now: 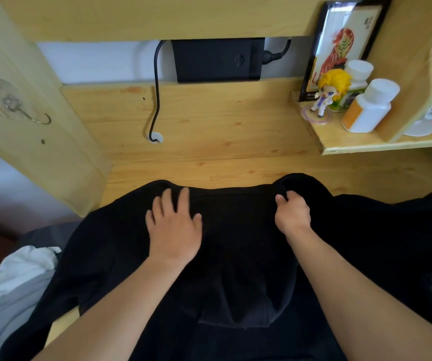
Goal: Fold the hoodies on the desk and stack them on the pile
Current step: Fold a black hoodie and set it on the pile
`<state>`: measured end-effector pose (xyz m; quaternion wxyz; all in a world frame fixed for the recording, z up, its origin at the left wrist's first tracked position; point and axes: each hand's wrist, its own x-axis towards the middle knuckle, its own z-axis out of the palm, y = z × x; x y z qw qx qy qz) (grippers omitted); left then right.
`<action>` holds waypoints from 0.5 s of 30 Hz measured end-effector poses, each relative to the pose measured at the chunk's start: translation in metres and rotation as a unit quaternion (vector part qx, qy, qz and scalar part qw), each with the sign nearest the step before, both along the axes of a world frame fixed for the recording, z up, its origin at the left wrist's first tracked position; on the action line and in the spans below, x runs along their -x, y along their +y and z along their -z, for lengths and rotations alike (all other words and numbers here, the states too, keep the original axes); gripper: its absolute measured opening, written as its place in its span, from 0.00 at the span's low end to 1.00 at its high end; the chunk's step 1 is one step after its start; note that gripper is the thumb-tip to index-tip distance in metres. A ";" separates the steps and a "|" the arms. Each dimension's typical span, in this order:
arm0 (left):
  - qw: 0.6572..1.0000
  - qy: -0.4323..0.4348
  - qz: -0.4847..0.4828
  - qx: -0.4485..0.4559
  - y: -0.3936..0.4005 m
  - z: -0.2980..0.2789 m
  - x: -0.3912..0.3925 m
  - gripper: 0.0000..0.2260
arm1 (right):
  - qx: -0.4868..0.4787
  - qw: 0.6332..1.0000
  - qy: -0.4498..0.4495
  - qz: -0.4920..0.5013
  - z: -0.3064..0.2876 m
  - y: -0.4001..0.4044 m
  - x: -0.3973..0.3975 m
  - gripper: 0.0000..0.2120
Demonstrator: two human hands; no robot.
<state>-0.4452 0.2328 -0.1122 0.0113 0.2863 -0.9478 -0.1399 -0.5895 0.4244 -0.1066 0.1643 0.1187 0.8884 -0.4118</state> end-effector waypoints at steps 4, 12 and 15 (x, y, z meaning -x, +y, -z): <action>0.979 -0.085 0.171 0.072 0.031 0.011 -0.008 0.29 | -0.079 0.997 -0.001 -0.020 -0.008 -0.003 0.013 0.21; 0.971 -0.182 0.142 0.056 0.038 0.020 -0.004 0.29 | -0.352 0.836 0.196 -0.372 0.016 -0.026 -0.051 0.31; 0.968 -0.195 0.155 0.031 0.036 0.017 0.001 0.31 | -0.352 0.863 0.139 -0.335 0.032 -0.010 -0.023 0.34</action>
